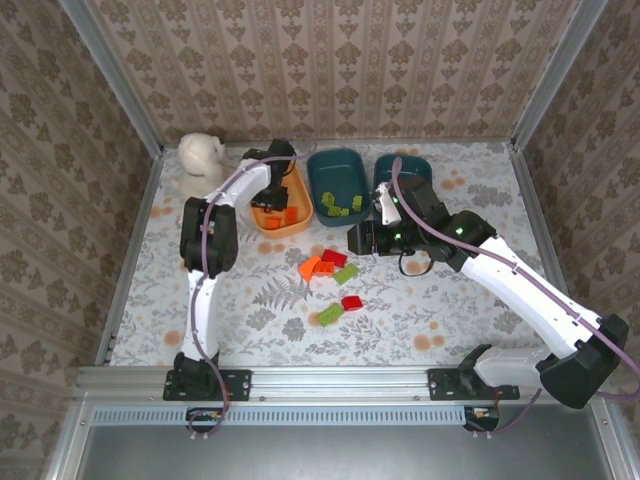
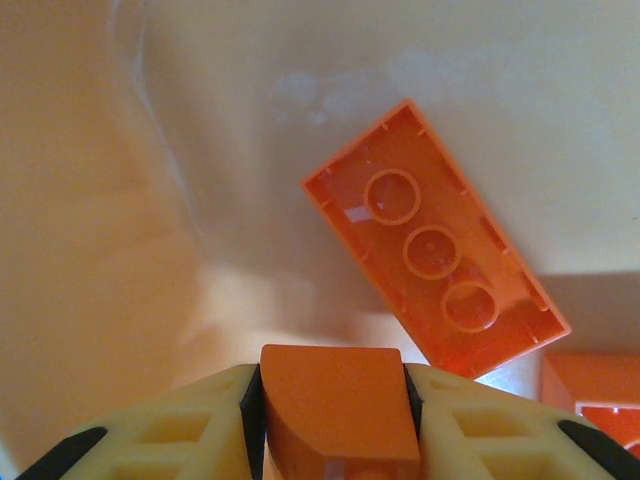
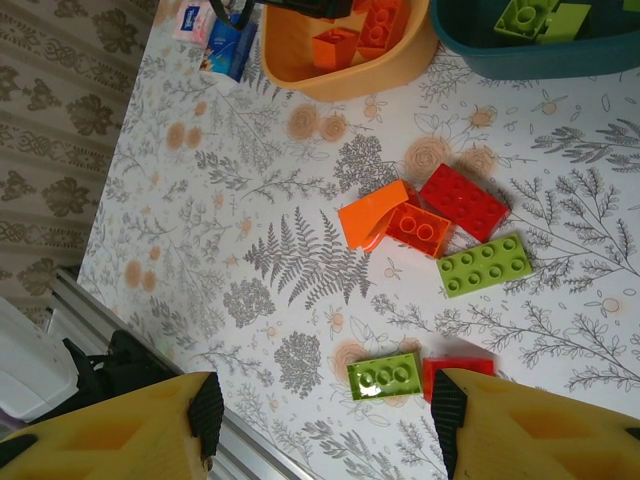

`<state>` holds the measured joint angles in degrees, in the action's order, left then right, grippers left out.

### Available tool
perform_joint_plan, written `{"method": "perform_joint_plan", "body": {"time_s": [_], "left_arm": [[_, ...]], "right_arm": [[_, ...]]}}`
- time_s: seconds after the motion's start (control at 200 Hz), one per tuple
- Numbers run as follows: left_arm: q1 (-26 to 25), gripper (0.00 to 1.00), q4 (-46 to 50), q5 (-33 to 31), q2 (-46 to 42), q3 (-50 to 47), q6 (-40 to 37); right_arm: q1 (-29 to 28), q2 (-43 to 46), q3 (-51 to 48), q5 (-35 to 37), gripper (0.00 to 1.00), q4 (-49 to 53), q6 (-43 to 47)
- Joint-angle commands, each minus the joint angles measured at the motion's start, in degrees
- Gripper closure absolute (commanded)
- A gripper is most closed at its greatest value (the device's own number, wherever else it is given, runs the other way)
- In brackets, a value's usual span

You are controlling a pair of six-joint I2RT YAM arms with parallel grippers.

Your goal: Sort the legos into containers by color

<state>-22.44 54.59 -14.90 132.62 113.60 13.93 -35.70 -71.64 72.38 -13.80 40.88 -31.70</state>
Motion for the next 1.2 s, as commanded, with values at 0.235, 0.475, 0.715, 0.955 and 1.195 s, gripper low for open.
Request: {"method": "perform_joint_plan", "body": {"time_s": [0.235, 0.475, 0.715, 0.955, 1.195], "left_arm": [[-1.29, 0.38, 3.94, -1.41, 0.65, 6.3, 1.1], [-2.63, 0.28, 4.36, -0.78, -5.36, 10.19, 5.15], [-2.55, 0.24, -11.7, 7.61, -27.01, -11.25, 13.76], [-5.63, 0.22, -24.88, 15.76, -53.68, -40.65, 19.99], [-9.22, 0.22, -21.59, 17.74, -73.97, -55.74, 24.04]], "right_arm": [[0.37, 0.97, -0.22, -0.47, 0.39, 1.9, 1.82], [0.29, -1.39, -0.93, 2.61, 0.4, 10.38, 0.72], [-1.15, -6.63, -1.85, 3.53, 0.39, 11.06, -13.37], [-4.86, -13.24, -0.4, 7.82, 0.37, 5.01, -24.16], [-7.61, -13.41, -9.41, 8.92, 0.35, 5.53, -40.76]]}}
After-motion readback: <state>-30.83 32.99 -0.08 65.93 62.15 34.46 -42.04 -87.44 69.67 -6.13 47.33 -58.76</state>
